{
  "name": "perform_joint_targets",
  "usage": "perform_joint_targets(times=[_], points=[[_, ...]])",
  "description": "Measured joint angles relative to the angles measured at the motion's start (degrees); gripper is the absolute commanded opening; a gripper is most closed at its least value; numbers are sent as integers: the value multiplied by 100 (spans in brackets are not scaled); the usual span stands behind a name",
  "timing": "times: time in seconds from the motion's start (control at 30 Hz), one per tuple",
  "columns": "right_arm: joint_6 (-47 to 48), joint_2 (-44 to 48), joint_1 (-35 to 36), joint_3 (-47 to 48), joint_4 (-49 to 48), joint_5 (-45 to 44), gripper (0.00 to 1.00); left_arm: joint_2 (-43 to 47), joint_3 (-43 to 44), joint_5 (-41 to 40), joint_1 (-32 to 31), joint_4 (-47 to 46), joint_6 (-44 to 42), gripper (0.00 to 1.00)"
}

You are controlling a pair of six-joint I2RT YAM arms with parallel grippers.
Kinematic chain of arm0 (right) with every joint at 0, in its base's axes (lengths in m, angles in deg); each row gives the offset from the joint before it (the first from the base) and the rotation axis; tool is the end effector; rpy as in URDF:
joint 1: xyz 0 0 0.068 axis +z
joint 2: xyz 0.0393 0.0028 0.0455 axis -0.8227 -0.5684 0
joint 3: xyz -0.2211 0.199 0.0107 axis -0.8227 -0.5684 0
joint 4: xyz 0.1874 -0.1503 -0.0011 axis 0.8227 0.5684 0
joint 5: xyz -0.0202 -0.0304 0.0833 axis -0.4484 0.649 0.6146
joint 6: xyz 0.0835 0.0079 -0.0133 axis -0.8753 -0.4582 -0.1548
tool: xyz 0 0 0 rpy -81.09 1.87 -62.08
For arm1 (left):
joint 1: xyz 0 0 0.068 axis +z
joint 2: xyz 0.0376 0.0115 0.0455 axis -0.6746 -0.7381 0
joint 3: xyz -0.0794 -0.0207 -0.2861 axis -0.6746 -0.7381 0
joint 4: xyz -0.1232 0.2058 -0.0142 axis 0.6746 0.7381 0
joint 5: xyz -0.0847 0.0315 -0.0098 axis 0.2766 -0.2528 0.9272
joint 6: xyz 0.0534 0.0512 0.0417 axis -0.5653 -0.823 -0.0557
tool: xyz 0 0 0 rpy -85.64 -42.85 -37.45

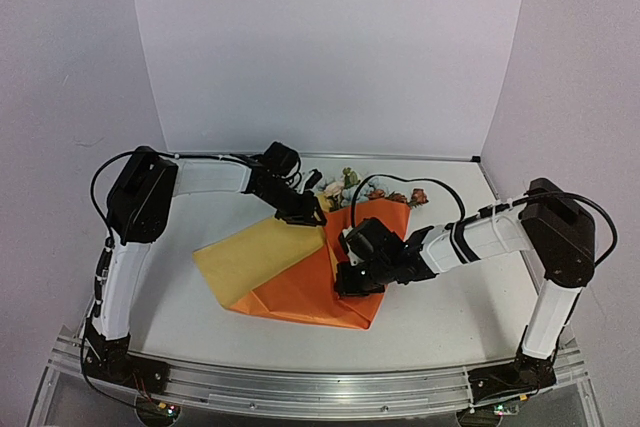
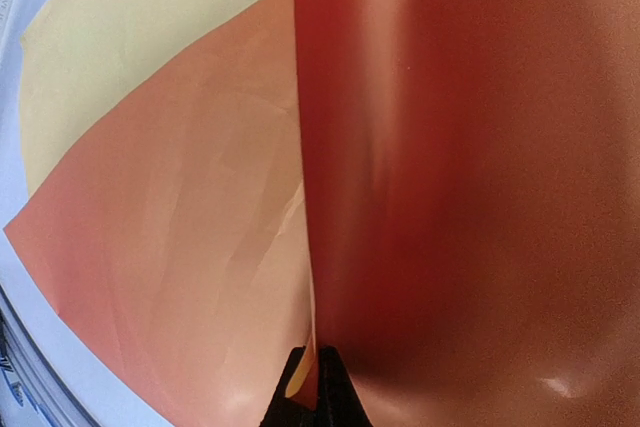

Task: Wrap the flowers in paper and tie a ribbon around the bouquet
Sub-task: Fold the one-fourth-folded wrapping paper at the center of the board.

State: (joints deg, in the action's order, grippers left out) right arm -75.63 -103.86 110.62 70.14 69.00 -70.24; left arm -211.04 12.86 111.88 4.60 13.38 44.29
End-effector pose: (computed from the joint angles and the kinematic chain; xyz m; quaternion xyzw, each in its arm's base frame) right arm 0.2101 0.3221 0.1489 -0.1569 0.9262 0.2934 0.1775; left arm 0.3801 -0.3431 0.1661 0.2308 0.8908 -0.3629 0.1467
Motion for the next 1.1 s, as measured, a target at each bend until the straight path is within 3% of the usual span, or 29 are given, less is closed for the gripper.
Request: perform_joint_targets(times=[0.2,0.47,0.67,0.9,1.1], points=[[32,0,0,2,46,4,0,-53,24,-15,0,-31,55,37],[75,0,0,81,188,28,2,-183,208,-38,0,-18,72,22],[127,0,0,115,280,46,18,-263,339,-135,0,-5,71,2],[88,131,0,135,367,131,48,-264,251,-263,0,-111,51,0],[-18,708,-17,-150,395,125,46,-262,-173,-328,23,-357,100,0]])
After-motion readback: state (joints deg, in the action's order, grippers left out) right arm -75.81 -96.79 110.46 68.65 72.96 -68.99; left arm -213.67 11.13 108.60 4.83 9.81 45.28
